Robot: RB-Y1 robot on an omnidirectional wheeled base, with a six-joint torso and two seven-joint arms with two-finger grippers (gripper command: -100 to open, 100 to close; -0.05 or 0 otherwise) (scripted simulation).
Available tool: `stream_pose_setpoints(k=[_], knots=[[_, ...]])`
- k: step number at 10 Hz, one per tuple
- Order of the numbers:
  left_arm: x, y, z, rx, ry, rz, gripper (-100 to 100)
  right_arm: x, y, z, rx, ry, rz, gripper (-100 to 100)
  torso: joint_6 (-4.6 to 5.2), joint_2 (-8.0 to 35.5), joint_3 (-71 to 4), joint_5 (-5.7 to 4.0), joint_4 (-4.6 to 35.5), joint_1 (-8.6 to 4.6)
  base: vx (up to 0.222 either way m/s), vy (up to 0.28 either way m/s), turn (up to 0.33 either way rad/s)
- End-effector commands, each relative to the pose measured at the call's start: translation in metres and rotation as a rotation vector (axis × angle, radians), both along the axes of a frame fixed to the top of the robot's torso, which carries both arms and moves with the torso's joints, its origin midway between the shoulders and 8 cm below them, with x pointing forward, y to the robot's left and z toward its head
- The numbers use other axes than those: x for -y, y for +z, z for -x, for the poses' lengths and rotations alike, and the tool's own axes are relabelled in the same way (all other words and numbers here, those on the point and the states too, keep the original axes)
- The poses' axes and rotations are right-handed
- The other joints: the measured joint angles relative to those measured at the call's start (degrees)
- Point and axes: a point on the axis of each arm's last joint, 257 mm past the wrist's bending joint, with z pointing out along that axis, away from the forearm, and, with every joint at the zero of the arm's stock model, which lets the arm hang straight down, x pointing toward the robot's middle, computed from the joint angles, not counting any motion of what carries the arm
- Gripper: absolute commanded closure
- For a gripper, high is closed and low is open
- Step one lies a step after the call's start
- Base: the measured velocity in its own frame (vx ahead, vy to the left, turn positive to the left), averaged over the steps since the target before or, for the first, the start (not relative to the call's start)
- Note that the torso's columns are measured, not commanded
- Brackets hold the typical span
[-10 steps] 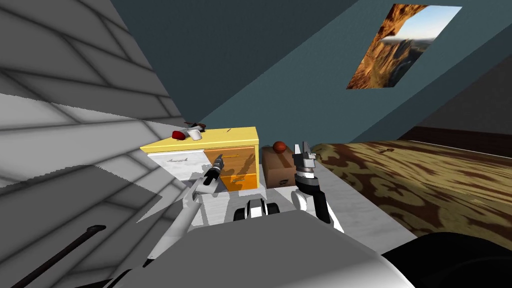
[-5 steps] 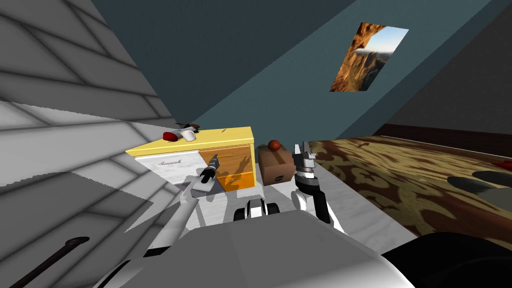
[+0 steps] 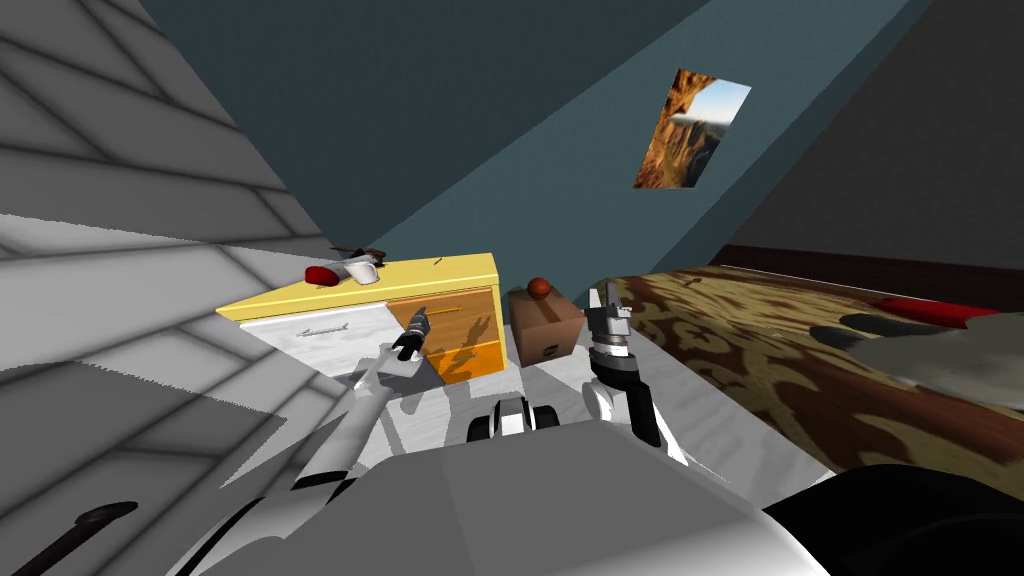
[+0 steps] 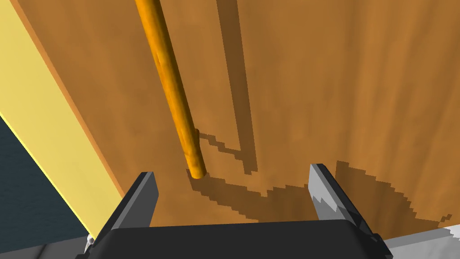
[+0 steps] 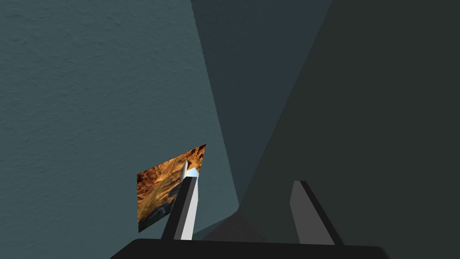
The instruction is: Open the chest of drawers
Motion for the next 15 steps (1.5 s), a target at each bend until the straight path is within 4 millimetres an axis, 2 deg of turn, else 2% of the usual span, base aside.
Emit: stream_pose_setpoints(k=[1,2,3,5,6,7,10,12,13,15], knots=[[-0.034,0.027,-0.011,0.051,0.033,-0.024,-100,0.000,0.000,0.000,0.000,0.000,0.000,0,0.04,-0.1,-0.1,0.00,0.0,-0.02,-0.122,-0.016,-0.405],[-0.045,0.024,-0.013,0.041,0.056,-0.024,-100,0.000,0.000,0.000,0.000,0.000,0.000,0,0.15,0.3,0.1,-0.04,0.1,-0.12,-0.142,-0.021,-0.362],[-0.045,0.023,-0.013,0.045,0.059,-0.002,-100,0.000,0.000,0.000,0.000,0.000,0.000,0,0.01,0.4,0.3,-0.05,0.1,-0.12,-0.071,-0.016,-0.030],[-0.055,0.001,-0.008,0.003,0.080,0.003,-100,0.000,0.000,0.000,0.000,0.000,0.000,0,0.00,0.0,0.0,0.01,0.0,0.02,-0.010,-0.006,0.036],[-0.080,0.043,-0.019,0.077,0.096,-0.014,-100,0.000,0.000,0.000,0.000,0.000,0.000,0,0.05,-0.1,-0.1,0.01,0.0,0.01,-0.115,-0.014,-0.368],[-0.083,0.053,-0.023,0.095,0.104,-0.004,-100,0.000,0.000,0.000,0.000,0.000,0.000,0,0.13,0.3,0.2,-0.04,0.1,-0.11,-0.147,-0.040,-0.336],[-0.099,0.018,-0.015,0.030,0.139,0.016,-100,0.000,0.000,0.000,0.000,0.000,0.000,0,0.03,-0.1,0.0,-0.01,0.0,0.00,-0.032,-0.016,-0.011],[-0.106,0.002,-0.010,0.000,0.155,0.021,-100,0.000,0.000,0.000,0.000,0.000,0.000,0,0.04,0.0,0.0,0.01,0.0,0.04,0.014,0.006,0.000],[-0.134,0.041,-0.016,0.065,0.178,0.011,-100,0.000,0.000,0.000,0.000,0.000,0.000,0,0.05,0.1,0.0,-0.01,0.0,-0.02,-0.079,-0.033,-0.408],[-0.136,0.039,-0.020,0.065,0.189,0.041,-100,0.000,0.000,0.000,0.000,0.000,0.000,0,0.43,0.3,0.2,-0.26,0.3,-0.38,-0.139,-0.050,-0.179]])
